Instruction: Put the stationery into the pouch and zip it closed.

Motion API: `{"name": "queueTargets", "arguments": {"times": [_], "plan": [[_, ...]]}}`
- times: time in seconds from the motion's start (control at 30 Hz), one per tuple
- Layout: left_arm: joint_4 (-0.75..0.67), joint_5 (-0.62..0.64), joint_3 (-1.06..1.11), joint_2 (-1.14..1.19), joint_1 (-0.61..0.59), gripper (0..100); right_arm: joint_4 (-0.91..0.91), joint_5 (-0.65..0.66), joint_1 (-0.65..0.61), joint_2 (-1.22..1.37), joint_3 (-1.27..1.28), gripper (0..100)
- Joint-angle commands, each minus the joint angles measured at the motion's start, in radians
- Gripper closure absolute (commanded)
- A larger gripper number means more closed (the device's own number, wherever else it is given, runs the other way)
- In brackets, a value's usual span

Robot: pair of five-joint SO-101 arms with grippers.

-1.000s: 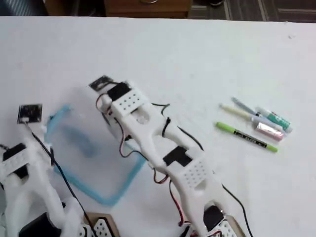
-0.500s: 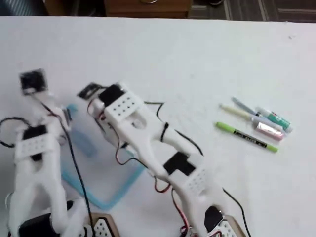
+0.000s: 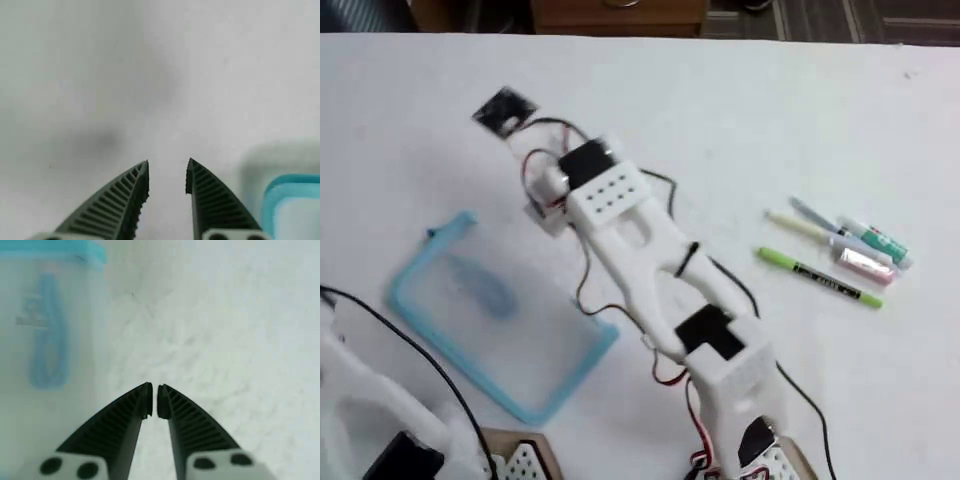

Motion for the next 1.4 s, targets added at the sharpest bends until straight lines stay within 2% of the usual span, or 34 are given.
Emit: {"name": "queueTargets", "arguments": {"times": [0.0, 0.1, 0.17, 0.33, 0.47, 0.67, 0.8, 0.93, 1.0, 1.07, 1.13, 1.33, 1.37], "plan": [[-0.006, -0.018, 0.034, -0.018, -0.101, 85, -0.025, 0.006, -0.079, 0.047, -0.130, 81.2], [-0.008, -0.021, 0.060, -0.018, -0.130, 85, -0.028, 0.009, -0.139, 0.153, -0.276, 68.6], [-0.008, -0.021, 0.083, -0.018, -0.128, 85, -0.027, 0.012, -0.173, 0.242, -0.399, 66.1], [-0.023, -0.021, 0.144, -0.018, -0.131, 85, -0.105, 0.009, -0.231, 0.516, -0.730, 68.7], [-0.066, -0.023, 0.190, -0.019, -0.134, 85, -0.163, 0.009, -0.263, 0.679, -0.891, 69.0], [-0.081, -0.023, 0.198, -0.018, -0.134, 85, -0.291, 0.015, -0.265, 0.789, -0.904, 69.0], [-0.110, -0.023, 0.212, -0.018, -0.131, 86, -0.300, 0.028, -0.263, 0.823, -0.901, 71.6], [-0.126, -0.023, 0.218, -0.019, -0.131, 86, -0.199, 0.199, -0.211, 0.826, -0.835, 89.9], [-0.126, -0.023, 0.218, -0.019, -0.131, 86, -0.119, 0.241, -0.157, 0.826, -0.827, 99.2], [-0.127, -0.023, 0.218, -0.019, -0.131, 86, -0.025, 0.244, -0.099, 0.826, -0.829, 95.5], [-0.127, -0.023, 0.218, -0.019, -0.130, 85, 0.077, 0.253, -0.053, 0.812, -0.829, 97.2], [-0.127, -0.023, 0.218, -0.019, -0.130, 85, 0.404, 0.419, 0.047, 0.743, -0.829, 98.0], [-0.127, -0.023, 0.218, -0.019, -0.130, 85, 0.409, 0.453, 0.056, 0.723, -0.822, 98.0]]}}
